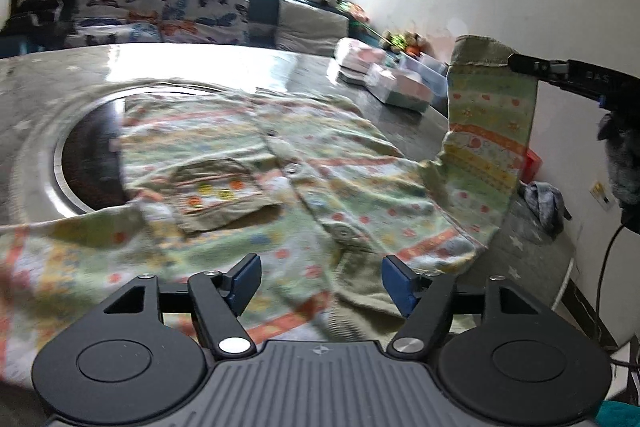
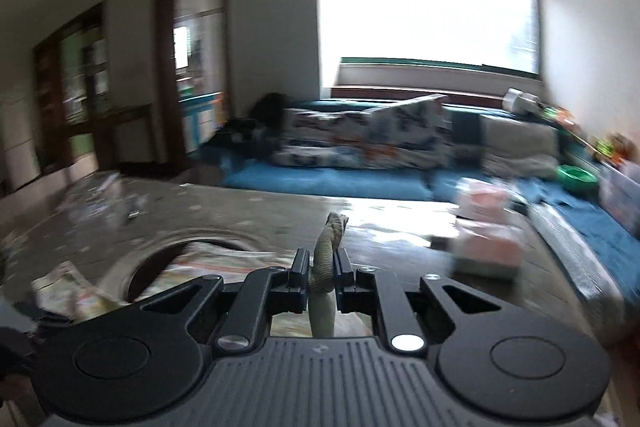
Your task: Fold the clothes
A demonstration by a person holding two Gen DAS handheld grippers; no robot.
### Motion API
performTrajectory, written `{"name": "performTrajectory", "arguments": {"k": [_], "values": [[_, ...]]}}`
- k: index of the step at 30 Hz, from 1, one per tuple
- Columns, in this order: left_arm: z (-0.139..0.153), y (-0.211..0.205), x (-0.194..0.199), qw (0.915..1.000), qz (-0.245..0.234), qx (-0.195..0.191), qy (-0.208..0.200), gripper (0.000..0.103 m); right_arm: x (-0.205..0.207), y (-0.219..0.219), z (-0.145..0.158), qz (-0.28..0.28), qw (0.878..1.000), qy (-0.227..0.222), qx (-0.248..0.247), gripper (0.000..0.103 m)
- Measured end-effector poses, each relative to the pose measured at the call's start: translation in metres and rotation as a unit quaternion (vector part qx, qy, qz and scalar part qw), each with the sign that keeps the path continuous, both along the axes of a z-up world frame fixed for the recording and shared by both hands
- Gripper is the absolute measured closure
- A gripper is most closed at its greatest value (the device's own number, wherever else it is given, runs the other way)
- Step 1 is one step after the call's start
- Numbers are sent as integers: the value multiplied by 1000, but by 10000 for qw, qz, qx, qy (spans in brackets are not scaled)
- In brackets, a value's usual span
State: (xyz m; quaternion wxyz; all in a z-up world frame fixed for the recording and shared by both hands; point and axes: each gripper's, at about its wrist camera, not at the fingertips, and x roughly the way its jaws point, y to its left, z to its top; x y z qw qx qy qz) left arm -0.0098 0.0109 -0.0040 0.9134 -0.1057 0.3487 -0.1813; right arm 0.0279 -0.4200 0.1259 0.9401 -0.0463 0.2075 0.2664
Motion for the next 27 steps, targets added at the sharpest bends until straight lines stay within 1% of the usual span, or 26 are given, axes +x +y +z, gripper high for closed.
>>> {"name": "performTrajectory", "arguments": {"k": [5,8,11,12,14,17,19,20,21,22,23,24,25,27], "values": [[1,29,-14,9990,443,-73,-67,27,-4,58,-7,757,9968,122,-237,91],[1,46,-20,9973,713,-121,-90,26,-12,92,-17,1222,9914,228,-420,92],[1,59,-26,9951,963,-185,-87,25,-16,119,-25,1564,9856,323,-550,92],[1,63,-27,9945,1029,-202,-80,25,-18,126,-28,1670,9836,353,-583,94],[0,69,-30,9932,1140,-236,-64,25,-24,134,-33,1855,9797,414,-635,95],[0,71,-32,9926,1186,-272,-52,25,-27,141,-36,1917,9778,422,-729,94],[1,68,-32,9932,1128,-296,-64,25,-27,139,-37,1850,9785,424,-812,92],[3,64,-30,9940,1051,-301,-83,27,-26,134,-40,1793,9792,452,-836,90],[4,60,-29,9949,962,-301,-107,27,-25,129,-43,1719,9801,480,-871,87],[6,55,-27,9957,862,-302,-140,28,-24,124,-44,1628,9812,507,-908,81],[7,48,-25,9965,757,-303,-179,32,-23,119,-46,1536,9823,539,-931,78],[9,41,-22,9974,621,-305,-211,39,-22,113,-48,1446,9832,574,-949,71],[10,33,-18,9981,479,-308,-229,42,-21,105,-51,1348,9844,599,-964,68],[12,18,-11,9991,184,-272,-264,55,-18,88,-57,1154,9865,654,-960,66]]}}
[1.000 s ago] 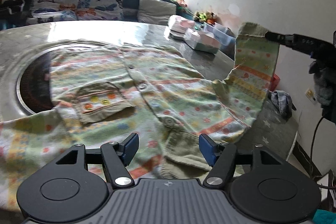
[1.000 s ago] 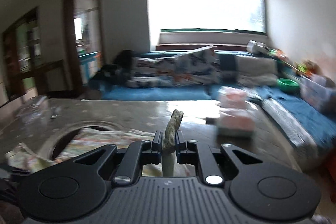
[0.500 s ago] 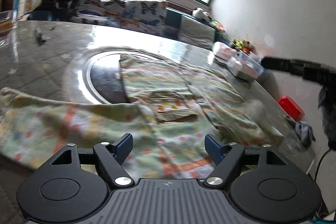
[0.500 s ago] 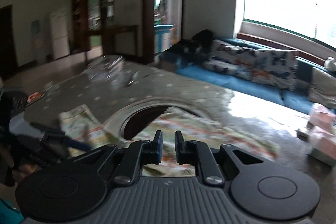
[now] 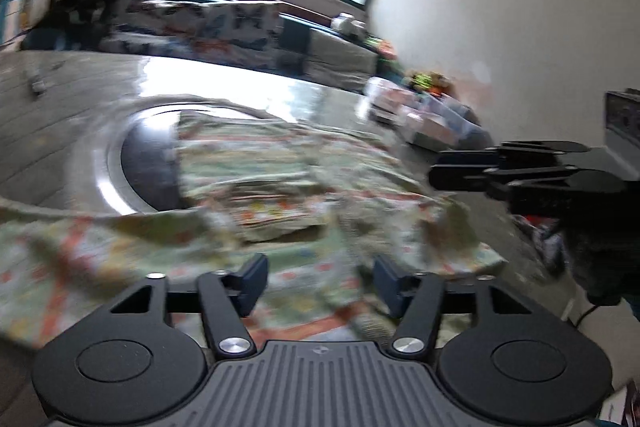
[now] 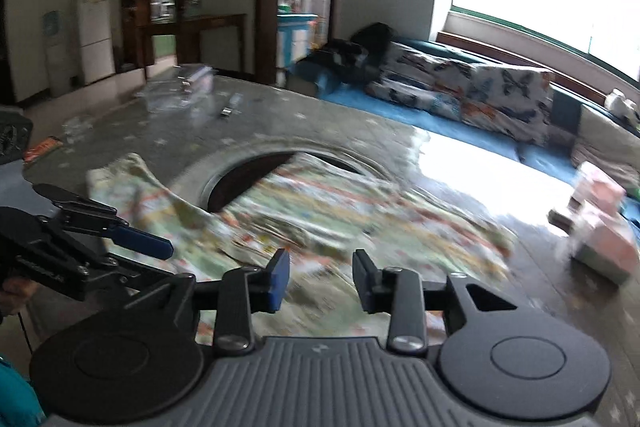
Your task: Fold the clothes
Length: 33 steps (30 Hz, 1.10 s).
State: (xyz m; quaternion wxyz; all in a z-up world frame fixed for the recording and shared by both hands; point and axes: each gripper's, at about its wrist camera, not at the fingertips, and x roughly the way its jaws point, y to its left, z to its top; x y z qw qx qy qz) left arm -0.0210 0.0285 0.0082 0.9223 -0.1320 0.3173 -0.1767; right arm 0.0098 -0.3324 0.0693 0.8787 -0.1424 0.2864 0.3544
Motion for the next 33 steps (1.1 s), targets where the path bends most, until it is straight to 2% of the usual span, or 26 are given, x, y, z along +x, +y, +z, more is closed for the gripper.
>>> {"name": "performTrajectory", "arguments": {"k": [2,5,7,12,13,14,15,17,19,21,22,26,30,33], "values": [[0,-17,7,9996,-262,108,-25,59,0,-14,-4,-202,9998,54,10,59],[-5,-39,19,9984,-481,292,43,59,-2,-34,-10,-450,9989,148,31,57],[-9,-47,26,9979,-507,376,146,59,-2,-46,-15,-577,9982,188,20,52],[-19,-56,40,9971,-438,522,331,59,-4,-68,-28,-777,9964,338,-24,50],[-20,-57,41,9970,-429,550,348,59,-4,-72,-31,-811,9960,371,-32,46],[-21,-59,42,9966,-439,591,361,61,-5,-75,-34,-845,9957,382,-52,44],[-21,-60,43,9963,-452,641,362,68,-7,-77,-35,-865,9955,380,-78,44],[-23,-64,45,9955,-469,739,355,73,-10,-82,-38,-900,9951,410,-93,43],[-23,-66,46,9952,-464,790,349,82,-12,-87,-41,-942,9945,459,-89,41],[-22,-66,48,9953,-422,793,346,97,-15,-91,-44,-984,9939,484,-117,39],[-20,-66,48,9955,-392,793,334,97,-16,-92,-46,-1004,9936,492,-140,39],[-1,-68,47,9966,-342,742,146,99,-20,-96,-52,-1054,9929,516,-175,33],[34,-73,47,9972,-372,605,-252,99,-23,-97,-55,-1100,9925,511,-135,27],[64,-79,48,9957,-458,535,-596,99,-25,-97,-58,-1149,9922,454,-135,27]]}}
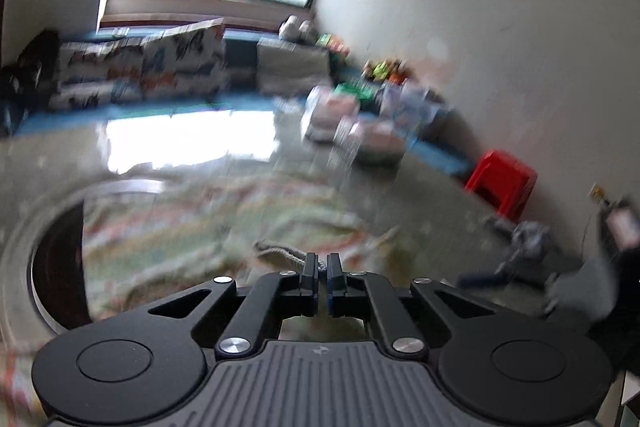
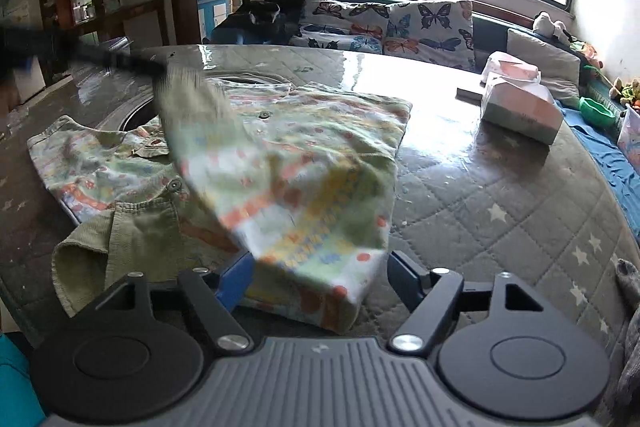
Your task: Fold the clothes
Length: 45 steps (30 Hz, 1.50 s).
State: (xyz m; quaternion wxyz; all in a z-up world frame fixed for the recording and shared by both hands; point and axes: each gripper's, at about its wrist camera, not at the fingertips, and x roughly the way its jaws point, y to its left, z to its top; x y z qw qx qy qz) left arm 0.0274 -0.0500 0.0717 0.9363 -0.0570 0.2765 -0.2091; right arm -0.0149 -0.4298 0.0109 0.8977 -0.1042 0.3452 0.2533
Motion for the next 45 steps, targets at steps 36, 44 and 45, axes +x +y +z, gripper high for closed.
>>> {"name": "performTrajectory", "arguments": {"k": [36,44,45], "values": [[-58,75,-44,9902,910,251,1028,90,-2,-13,24,370,9989,-36,-282,34],[-59,67,-19,9908,961,214,930,65,46,20,17,579,9983,-31,12,53],[-61,65,-13,9907,946,213,958,64,50,23,15,595,9982,-18,34,56]]}}
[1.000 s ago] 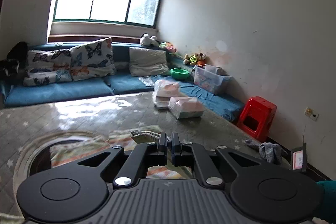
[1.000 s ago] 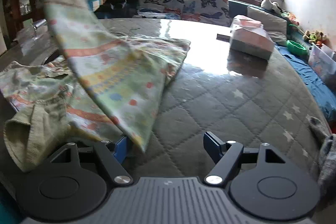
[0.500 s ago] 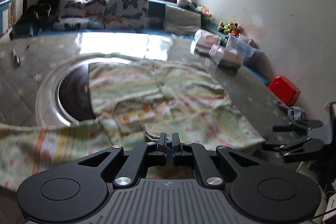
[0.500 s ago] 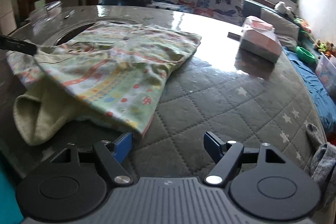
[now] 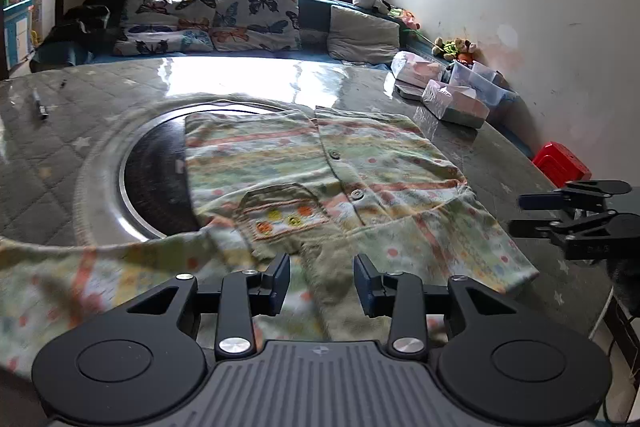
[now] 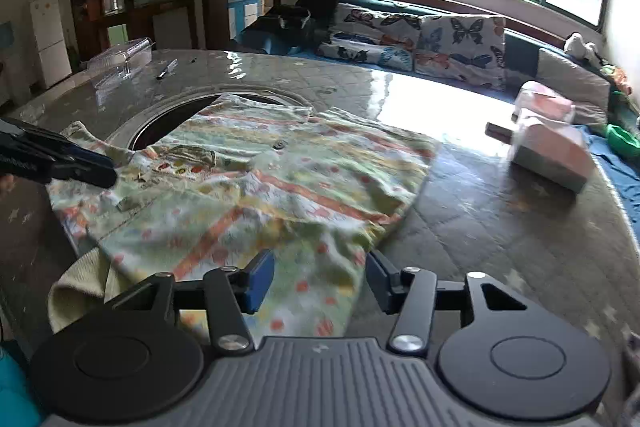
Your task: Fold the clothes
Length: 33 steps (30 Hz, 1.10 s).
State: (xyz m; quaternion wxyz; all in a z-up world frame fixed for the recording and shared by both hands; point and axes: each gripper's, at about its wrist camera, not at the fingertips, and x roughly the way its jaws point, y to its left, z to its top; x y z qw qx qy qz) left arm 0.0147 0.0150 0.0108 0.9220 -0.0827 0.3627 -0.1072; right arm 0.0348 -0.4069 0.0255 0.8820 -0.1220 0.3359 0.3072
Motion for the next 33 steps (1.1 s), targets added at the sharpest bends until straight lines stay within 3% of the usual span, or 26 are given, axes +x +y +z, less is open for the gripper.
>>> {"name": "performTrajectory", "arguments": {"k": [7,12,20,28,33], "values": [[-23,-7,30,9996,-44,68,279,69,21,10,-16,-90,9998,161,99,67],[-28,-6,32,9997,-14,99,242,97,28,12,-21,-147,9997,189,112,68],[-5,-6,28,9995,122,177,-227,99,37,17,-33,-333,9993,143,-25,70],[-19,2,31,9986,353,352,171,96,36,16,-28,-375,9992,115,16,70],[-10,1,21,9994,315,125,-38,93,33,22,-29,-312,9993,140,115,70]]}}
